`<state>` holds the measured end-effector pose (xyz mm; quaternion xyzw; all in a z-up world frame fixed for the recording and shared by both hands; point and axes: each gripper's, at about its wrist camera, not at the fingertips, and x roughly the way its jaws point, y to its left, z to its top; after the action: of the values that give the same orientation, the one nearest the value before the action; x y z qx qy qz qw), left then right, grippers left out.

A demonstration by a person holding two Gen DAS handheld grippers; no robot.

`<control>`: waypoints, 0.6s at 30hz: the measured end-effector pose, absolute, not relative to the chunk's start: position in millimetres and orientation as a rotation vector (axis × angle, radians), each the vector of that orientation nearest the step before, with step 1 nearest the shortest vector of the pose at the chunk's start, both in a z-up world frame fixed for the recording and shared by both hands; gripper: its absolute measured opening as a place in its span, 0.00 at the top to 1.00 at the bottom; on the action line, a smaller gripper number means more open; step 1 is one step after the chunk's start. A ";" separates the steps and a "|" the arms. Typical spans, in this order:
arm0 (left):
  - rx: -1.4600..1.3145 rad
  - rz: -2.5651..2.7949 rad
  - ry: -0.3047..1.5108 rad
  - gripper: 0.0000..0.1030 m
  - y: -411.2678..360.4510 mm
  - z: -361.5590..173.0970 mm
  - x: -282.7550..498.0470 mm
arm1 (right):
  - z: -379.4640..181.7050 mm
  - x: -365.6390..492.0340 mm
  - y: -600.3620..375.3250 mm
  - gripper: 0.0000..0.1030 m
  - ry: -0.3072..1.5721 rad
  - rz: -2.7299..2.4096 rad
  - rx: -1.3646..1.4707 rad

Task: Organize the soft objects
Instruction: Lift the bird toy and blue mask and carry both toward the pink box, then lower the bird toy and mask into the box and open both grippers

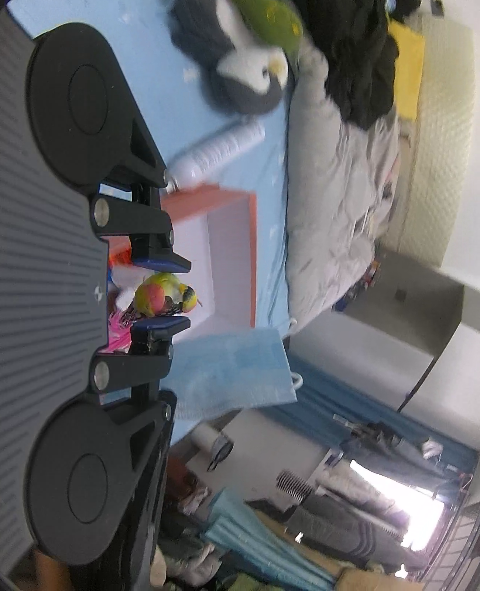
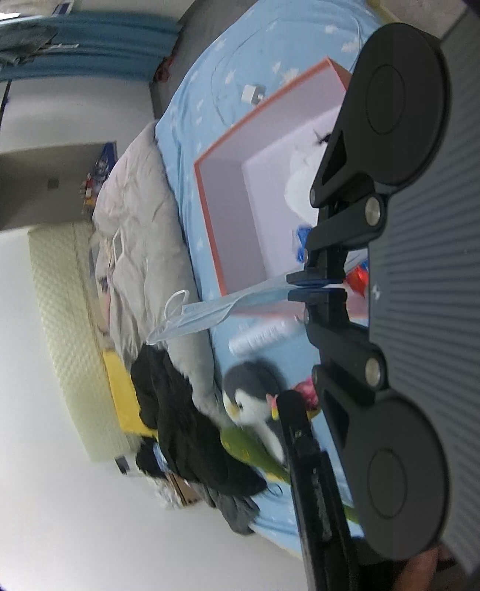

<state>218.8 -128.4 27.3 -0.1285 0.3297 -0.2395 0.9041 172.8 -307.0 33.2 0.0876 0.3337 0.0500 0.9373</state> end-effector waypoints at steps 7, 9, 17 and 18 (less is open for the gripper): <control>-0.287 -0.560 0.786 0.71 -170.6 14.9 295.1 | 17.5 225.2 -343.0 0.94 0.718 0.019 0.184; -0.277 -0.578 0.818 0.71 -184.5 9.0 317.6 | 12.1 239.9 -352.7 0.94 0.736 0.001 0.191; -0.263 -0.584 0.954 0.71 -229.4 -35.1 386.2 | -29.1 293.9 -387.5 0.94 0.838 -0.051 0.202; -0.246 -0.568 0.965 0.71 -233.3 -42.1 391.3 | -34.6 298.6 -391.5 0.94 0.840 -0.064 0.203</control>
<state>391.3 -233.3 -42.1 -0.1163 0.4565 -0.2688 0.8401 298.6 -391.5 -34.6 0.0984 0.4070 -0.0312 0.9076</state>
